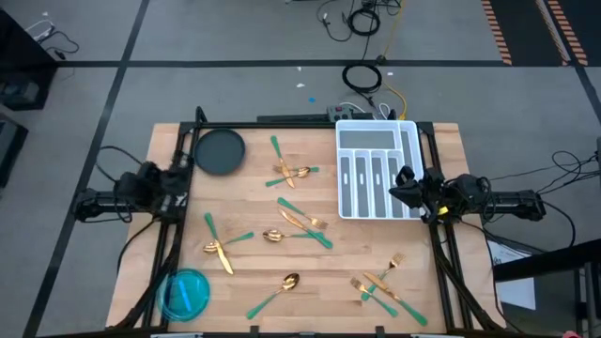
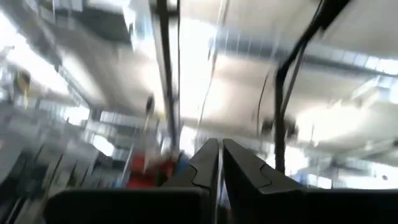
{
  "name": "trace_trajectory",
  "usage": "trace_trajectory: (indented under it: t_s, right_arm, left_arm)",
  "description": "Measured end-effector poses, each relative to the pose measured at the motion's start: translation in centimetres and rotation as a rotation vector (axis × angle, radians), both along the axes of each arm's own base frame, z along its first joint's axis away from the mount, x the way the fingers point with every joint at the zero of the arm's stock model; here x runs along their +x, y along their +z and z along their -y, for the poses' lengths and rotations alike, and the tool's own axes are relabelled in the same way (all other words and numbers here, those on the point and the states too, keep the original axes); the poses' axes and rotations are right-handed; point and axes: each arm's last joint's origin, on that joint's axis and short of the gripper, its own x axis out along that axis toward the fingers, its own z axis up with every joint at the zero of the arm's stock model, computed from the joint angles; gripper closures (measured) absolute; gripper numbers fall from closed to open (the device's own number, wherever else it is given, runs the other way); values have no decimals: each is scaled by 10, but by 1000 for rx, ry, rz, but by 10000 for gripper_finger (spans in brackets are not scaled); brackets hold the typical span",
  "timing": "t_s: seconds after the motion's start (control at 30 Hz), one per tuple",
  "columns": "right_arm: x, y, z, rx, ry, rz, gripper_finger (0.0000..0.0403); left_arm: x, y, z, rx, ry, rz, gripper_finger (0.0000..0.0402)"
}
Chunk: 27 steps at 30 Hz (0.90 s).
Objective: Sort silverware
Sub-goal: Put the green spoon into the silverware tray
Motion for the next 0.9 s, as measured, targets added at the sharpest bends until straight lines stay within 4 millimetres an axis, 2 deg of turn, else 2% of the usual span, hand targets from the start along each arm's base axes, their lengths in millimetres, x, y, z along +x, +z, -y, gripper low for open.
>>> trace_trajectory:
  t_s: [0.13,0.3,0.4,0.53,0.63,0.73,0.8,0.9]
  right_arm:
    - [-1,4,2,114,-9,38,399]
    - [-6,12,3,160,-38,134,399]
    - [-7,14,5,276,-52,167,399]
    - [-12,23,7,284,-103,258,399]
    - [-18,30,5,194,-95,336,398]
    - [-23,46,4,72,-108,360,391]
    - [-27,60,3,0,-134,324,380]
    - [-34,86,3,-116,-178,225,355]
  left_arm:
    - [-9,8,-1,-20,24,123,370]
    - [-1,22,-2,-105,-8,-26,370]
    - [4,45,-2,-150,-34,-94,370]
    - [12,93,-2,-64,33,-76,370]
    - [32,128,-2,-27,71,-141,370]
    - [59,154,-2,-11,92,-298,370]
    - [80,165,-2,0,88,-445,370]
    - [112,169,-1,32,59,-669,370]
